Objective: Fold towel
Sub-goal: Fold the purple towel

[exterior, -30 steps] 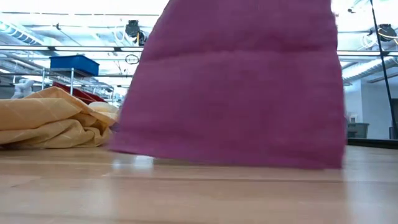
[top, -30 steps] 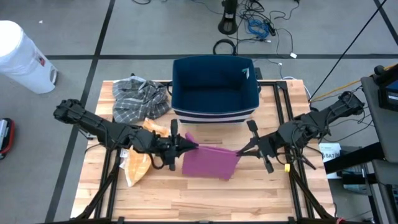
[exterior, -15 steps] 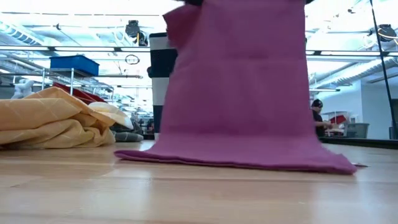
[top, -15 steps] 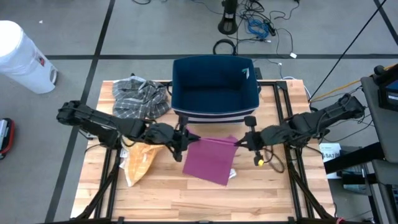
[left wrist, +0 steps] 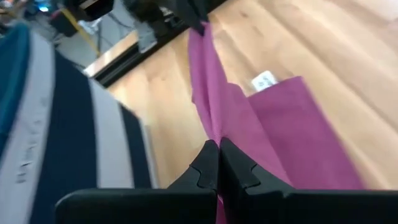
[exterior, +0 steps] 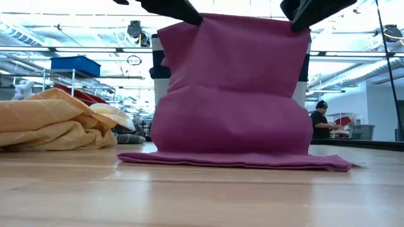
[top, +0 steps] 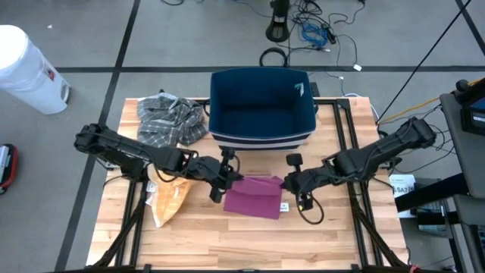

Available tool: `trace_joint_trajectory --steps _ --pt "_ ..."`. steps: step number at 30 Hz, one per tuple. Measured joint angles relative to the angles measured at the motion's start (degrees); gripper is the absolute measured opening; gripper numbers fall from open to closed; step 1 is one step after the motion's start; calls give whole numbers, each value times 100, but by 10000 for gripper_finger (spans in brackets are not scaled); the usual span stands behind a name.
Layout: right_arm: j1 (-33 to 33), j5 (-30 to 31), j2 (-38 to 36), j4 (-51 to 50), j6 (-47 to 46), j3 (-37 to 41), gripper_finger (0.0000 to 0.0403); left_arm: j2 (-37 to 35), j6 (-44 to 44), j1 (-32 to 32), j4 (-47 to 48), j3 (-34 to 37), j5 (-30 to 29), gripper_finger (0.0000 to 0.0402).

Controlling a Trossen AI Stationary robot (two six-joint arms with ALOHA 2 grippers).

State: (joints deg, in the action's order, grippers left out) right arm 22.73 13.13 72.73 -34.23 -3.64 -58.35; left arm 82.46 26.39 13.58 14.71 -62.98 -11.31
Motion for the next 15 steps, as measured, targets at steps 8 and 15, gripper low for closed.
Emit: trace_joint_trajectory --steps 8,15 --pt "259 -282 57 309 -79 0 0 2 -96 215 21 0 207 1" --pt "390 -264 57 317 -331 -2 0 7 -376 219 16 0 402 1"
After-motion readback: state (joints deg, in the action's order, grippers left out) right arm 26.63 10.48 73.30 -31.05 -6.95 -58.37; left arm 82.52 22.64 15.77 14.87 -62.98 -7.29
